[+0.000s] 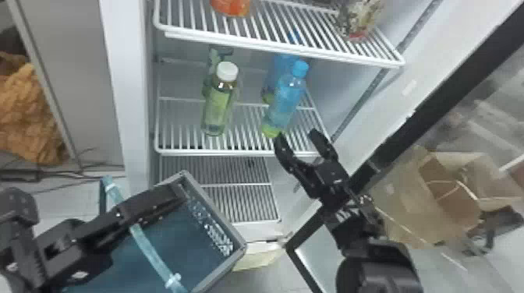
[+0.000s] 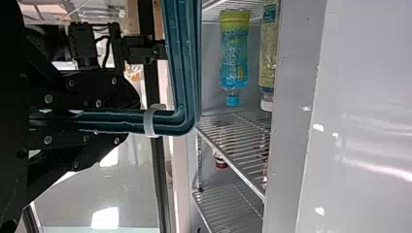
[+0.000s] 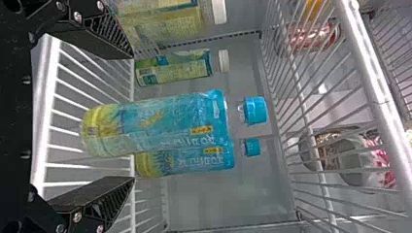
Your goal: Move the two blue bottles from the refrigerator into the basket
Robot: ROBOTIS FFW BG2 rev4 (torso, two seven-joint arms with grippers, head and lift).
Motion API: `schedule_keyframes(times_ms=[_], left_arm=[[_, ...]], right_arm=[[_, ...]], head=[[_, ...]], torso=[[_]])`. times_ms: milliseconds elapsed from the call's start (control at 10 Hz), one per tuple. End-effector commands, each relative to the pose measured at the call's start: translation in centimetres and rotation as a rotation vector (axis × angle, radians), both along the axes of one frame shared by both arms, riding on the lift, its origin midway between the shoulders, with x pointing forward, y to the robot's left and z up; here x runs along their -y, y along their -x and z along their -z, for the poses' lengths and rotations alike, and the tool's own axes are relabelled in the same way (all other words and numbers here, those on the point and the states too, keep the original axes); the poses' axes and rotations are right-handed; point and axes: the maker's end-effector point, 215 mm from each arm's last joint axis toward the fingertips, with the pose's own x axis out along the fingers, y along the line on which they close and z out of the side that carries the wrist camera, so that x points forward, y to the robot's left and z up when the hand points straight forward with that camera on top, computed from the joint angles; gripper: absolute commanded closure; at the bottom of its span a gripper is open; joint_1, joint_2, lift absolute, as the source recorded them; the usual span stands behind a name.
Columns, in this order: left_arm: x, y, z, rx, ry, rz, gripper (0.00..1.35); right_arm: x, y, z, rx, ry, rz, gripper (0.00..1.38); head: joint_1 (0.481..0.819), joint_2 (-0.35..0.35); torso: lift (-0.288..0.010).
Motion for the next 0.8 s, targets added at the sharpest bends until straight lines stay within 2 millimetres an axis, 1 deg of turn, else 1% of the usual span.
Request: schedule_keyframes(times_ms=[0,100,200,300,600,700], left_arm=[[0.0,-0.1,-0.1,0.002,0.000,0.000,1.16],[0.0,-0.1,-0.1,0.002,0.000,0.000,1.16],[0.1,-0.1,-0.2,0.004,0.001,0.002,1.16],[0.1,-0.1,-0.2,0.004,0.001,0.002,1.16],[0.1,0.0,-0.1,0.002,0.001,0.002,1.16],[0.0,-0.1,-0.1,0.004,0.000,0.000,1.16]], right_arm=[[-0.3,-1.7,-0.7,0.016,0.003,0.003,0.17],[-0.9,-2.9,-0.7,0.018,0.000,-0.001,0.17],[-1.7,-4.0,-0.5,0.013,-0.006,-0.010,0.17],[-2.3,-4.9,-0.6,0.016,0.000,-0.015,0.17],[-2.7,-6.9,-1.2,0.025,0.012,0.000,0.16],[-2.7,-7.4,-1.0,0.021,0.012,0.004,0.16]], head=[[0.695,-0.350],[0.695,-0.349],[0.695,-0.339],[0.695,-0.326],[0.695,-0.301],[0.695,-0.297]], torso=[[-0.216],[-0.216],[-0.216],[-0.216],[-0.216],[-0.216]])
